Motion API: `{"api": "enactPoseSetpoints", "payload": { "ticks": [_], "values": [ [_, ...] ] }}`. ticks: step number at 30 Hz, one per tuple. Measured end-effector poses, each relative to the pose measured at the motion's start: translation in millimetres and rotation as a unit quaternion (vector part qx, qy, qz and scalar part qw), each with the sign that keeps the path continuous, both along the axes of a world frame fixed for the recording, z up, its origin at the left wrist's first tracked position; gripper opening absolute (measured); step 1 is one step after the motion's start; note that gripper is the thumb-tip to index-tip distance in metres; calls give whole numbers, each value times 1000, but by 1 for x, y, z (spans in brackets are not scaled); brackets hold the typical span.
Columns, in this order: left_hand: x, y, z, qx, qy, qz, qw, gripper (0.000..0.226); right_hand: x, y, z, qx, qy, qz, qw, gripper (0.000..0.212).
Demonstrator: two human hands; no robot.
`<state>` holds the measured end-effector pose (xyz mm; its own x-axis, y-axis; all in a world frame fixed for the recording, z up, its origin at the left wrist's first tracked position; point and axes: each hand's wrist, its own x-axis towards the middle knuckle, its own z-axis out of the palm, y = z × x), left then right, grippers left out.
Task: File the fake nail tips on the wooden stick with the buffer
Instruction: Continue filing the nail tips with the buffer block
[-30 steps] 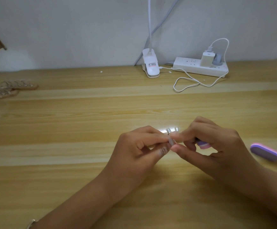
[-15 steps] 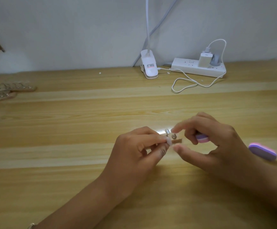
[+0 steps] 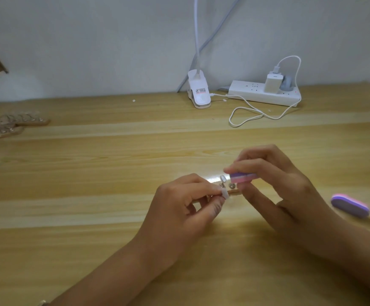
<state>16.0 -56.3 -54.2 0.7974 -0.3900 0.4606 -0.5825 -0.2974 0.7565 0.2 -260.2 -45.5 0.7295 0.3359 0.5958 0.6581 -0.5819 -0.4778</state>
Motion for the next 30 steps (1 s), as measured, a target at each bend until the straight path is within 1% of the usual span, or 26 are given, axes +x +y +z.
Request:
{"api": "enactPoseSetpoints", "payload": {
  "ticks": [1,3,4,6,8,10,12,14,16,18,21,26,30],
  "values": [
    [0,0,0,0,2,0,1000,12,0,0,-1,25,7,5,1000,23],
    [-1,0,1,2,4,3,1000,12,0,1,0,130,73,17,989,32],
    [-1,0,1,0,7,4,1000,12,-1,2,1,190,111,28,975,31],
    [-1,0,2,-7,16,5,1000,12,1,3,5,285,171,46,942,20],
    [-1,-1,3,-5,16,3,1000,11,3,0,9,339,239,69,907,15],
    [-1,-1,4,6,7,-3,1000,11,2,-1,12,335,297,111,887,15],
    [-2,0,6,18,-3,-10,1000,15,-1,1,13,302,324,145,885,13],
    [-1,0,6,19,-9,-10,1000,20,-1,1,14,289,340,124,886,19],
    [0,1,4,9,-5,-4,1000,22,1,-3,14,302,356,77,881,25],
    [1,1,3,2,1,0,1000,21,2,-5,15,310,363,59,876,23],
    [1,1,2,13,-3,-3,1000,22,1,-2,14,314,368,63,873,19],
    [0,1,5,12,-21,5,1000,22,1,-1,15,288,398,50,870,29],
    [-1,1,6,12,-23,5,1000,21,0,-2,16,259,435,68,860,21]
  ]
}}
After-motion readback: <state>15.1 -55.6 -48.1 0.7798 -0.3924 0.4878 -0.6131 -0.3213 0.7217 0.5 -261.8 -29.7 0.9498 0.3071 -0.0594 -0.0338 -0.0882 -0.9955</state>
